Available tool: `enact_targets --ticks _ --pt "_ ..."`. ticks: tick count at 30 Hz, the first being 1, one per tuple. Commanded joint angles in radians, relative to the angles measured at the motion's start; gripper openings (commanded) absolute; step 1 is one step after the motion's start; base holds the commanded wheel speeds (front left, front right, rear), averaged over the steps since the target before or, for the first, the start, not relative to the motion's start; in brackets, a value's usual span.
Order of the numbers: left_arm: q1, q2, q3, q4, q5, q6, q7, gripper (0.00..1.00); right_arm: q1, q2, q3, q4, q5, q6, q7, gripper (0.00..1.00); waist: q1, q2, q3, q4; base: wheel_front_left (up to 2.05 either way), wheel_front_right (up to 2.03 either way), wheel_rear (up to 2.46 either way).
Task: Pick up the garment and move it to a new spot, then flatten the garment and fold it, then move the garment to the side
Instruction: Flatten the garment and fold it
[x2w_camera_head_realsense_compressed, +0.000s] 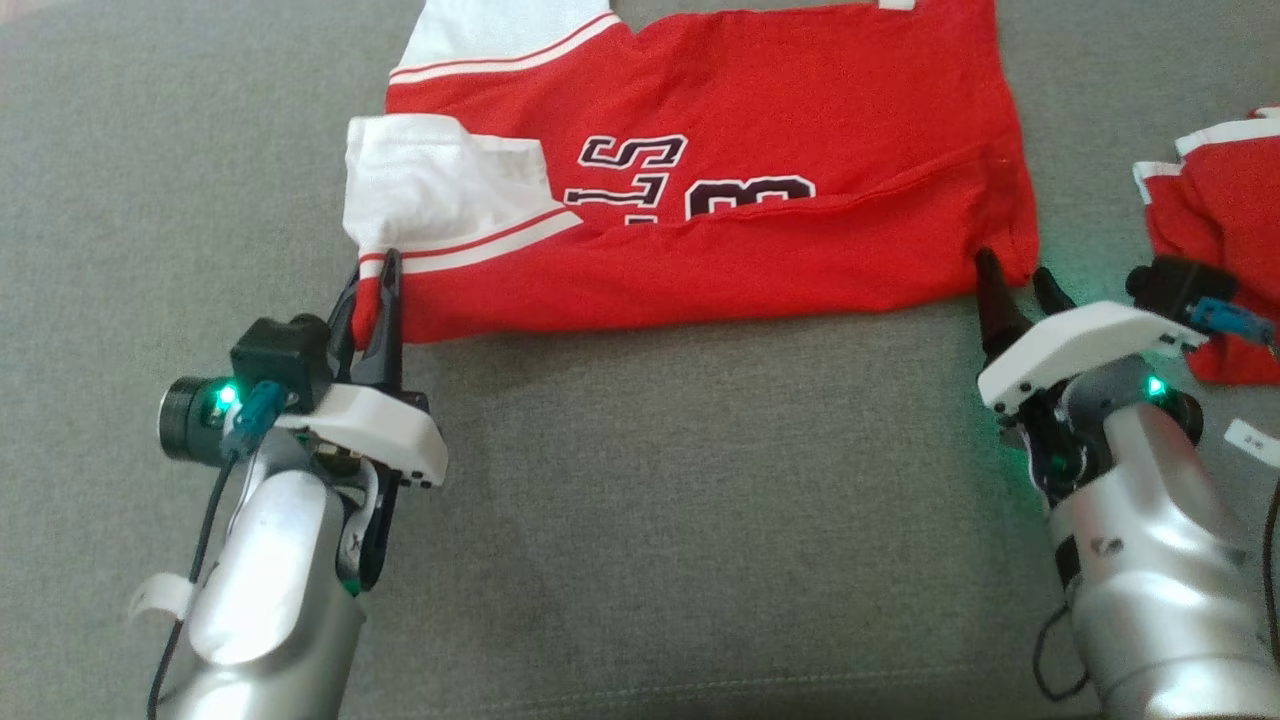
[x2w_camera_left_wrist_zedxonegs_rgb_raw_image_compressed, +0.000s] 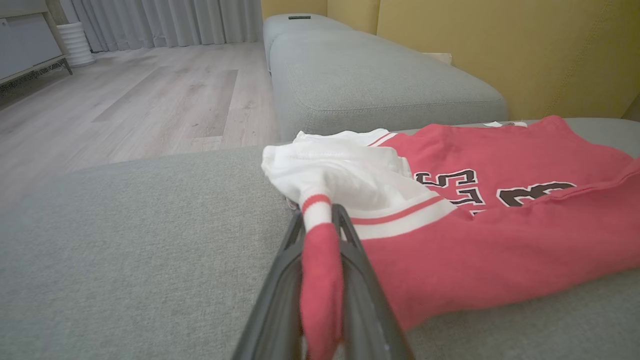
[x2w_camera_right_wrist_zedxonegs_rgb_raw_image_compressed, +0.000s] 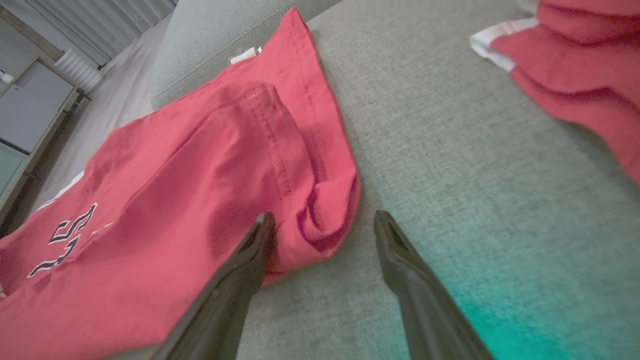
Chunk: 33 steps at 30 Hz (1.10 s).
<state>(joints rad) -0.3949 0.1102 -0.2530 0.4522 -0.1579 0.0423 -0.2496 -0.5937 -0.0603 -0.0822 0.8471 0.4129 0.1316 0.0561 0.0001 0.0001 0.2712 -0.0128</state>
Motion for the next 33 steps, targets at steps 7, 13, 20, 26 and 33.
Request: enact_targets --ticks 7,13,20,26,33 --pt "-0.062 0.004 0.026 -0.017 0.024 -0.009 -0.012 0.00 -0.139 0.009 0.063 0.126 -0.030 -0.001 -0.024 0.31 -0.0001 -0.0001 0.021 0.010 0.00 0.00 0.00" --pt "-0.059 0.003 0.040 0.013 0.022 -0.009 -0.012 0.00 -0.161 -0.033 0.080 0.127 -0.112 -0.001 -0.109 0.00 -0.0001 -0.0001 0.004 -0.011 0.00 0.00 0.00" --pt "-0.042 0.008 0.062 0.037 0.015 -0.015 -0.012 0.00 -0.102 -0.080 0.115 0.023 -0.034 -0.001 -0.108 0.00 -0.0001 -0.0001 -0.025 -0.040 0.00 0.00 0.00" --pt "-0.032 -0.004 0.064 0.039 0.012 -0.029 -0.012 0.00 -0.022 -0.166 0.180 -0.122 0.083 -0.001 -0.031 0.00 -0.0001 -0.0001 -0.052 -0.035 0.00 0.00 0.00" --pt "0.032 -0.014 0.068 0.039 0.005 -0.047 -0.012 0.00 0.120 -0.166 0.227 -0.267 0.114 -0.001 -0.019 0.00 -0.0001 -0.0001 -0.103 -0.019 0.00 0.00 0.00"
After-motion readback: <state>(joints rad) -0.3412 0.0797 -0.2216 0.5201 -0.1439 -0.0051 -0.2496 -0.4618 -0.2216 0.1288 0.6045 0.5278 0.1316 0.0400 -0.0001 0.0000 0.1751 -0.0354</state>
